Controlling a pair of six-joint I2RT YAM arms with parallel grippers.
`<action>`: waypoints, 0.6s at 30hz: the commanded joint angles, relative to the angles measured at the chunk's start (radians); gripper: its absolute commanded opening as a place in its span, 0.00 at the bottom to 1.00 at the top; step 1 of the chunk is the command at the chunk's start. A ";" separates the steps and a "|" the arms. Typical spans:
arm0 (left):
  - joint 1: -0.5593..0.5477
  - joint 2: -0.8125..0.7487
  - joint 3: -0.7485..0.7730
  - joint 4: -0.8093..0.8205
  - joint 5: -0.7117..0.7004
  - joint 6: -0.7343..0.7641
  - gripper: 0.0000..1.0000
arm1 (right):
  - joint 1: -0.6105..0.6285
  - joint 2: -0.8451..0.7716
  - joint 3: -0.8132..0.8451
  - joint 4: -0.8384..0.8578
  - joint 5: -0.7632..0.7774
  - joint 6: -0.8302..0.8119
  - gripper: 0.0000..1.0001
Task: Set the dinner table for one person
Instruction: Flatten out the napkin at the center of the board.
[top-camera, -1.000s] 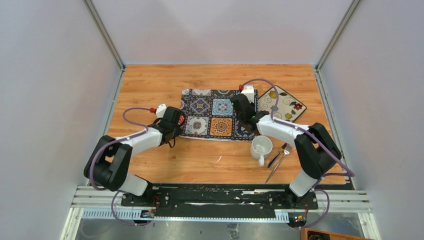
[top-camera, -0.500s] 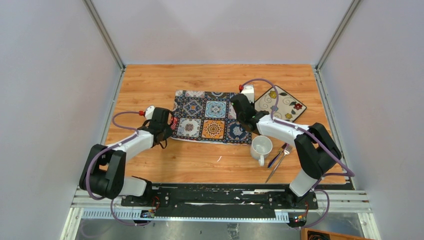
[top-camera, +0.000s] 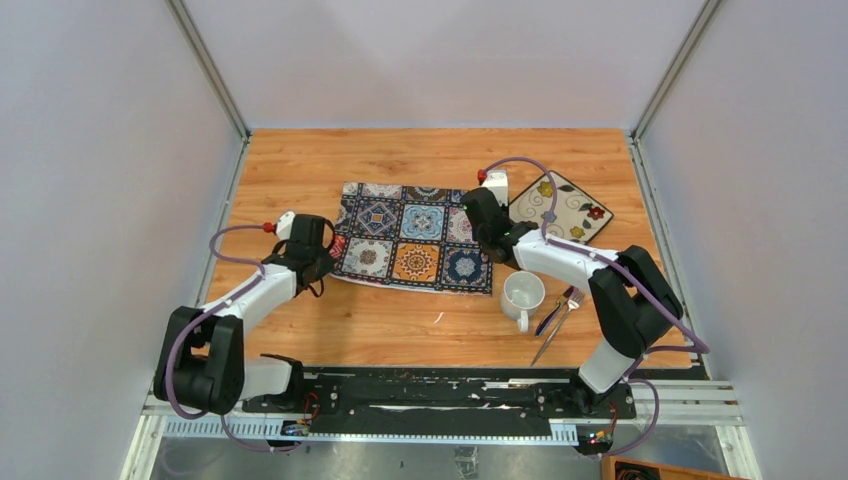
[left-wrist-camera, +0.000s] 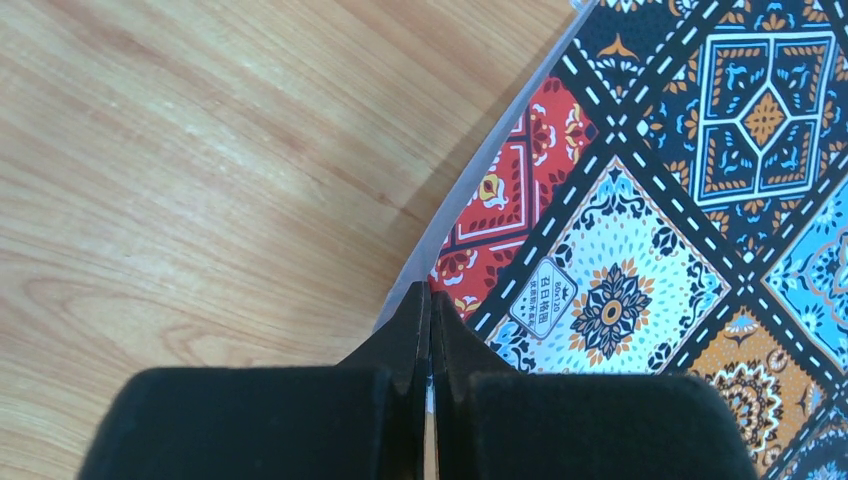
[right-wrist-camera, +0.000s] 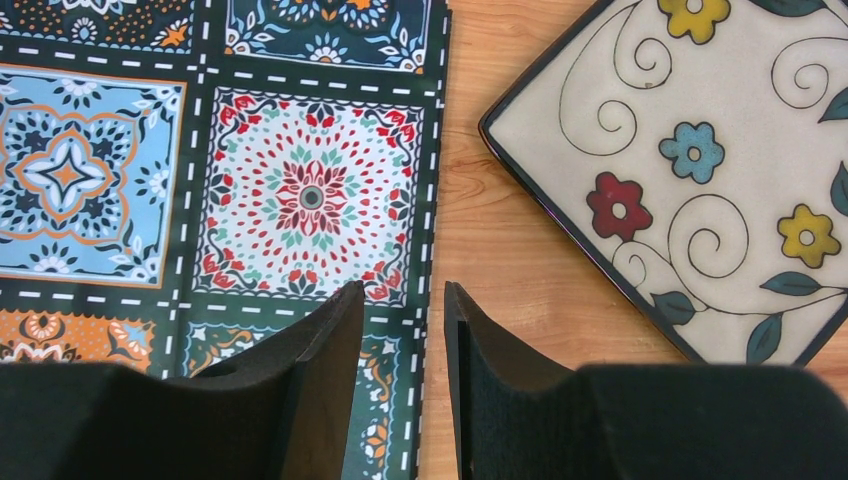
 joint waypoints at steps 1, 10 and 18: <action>0.039 -0.004 -0.025 -0.010 0.012 0.018 0.00 | -0.012 0.007 -0.001 -0.007 0.013 0.008 0.40; 0.040 -0.004 -0.069 0.051 0.123 -0.003 0.00 | -0.014 0.012 -0.001 -0.006 -0.004 0.024 0.40; 0.040 -0.024 -0.100 0.065 0.146 -0.011 0.08 | -0.027 0.102 0.047 -0.004 0.010 0.027 0.40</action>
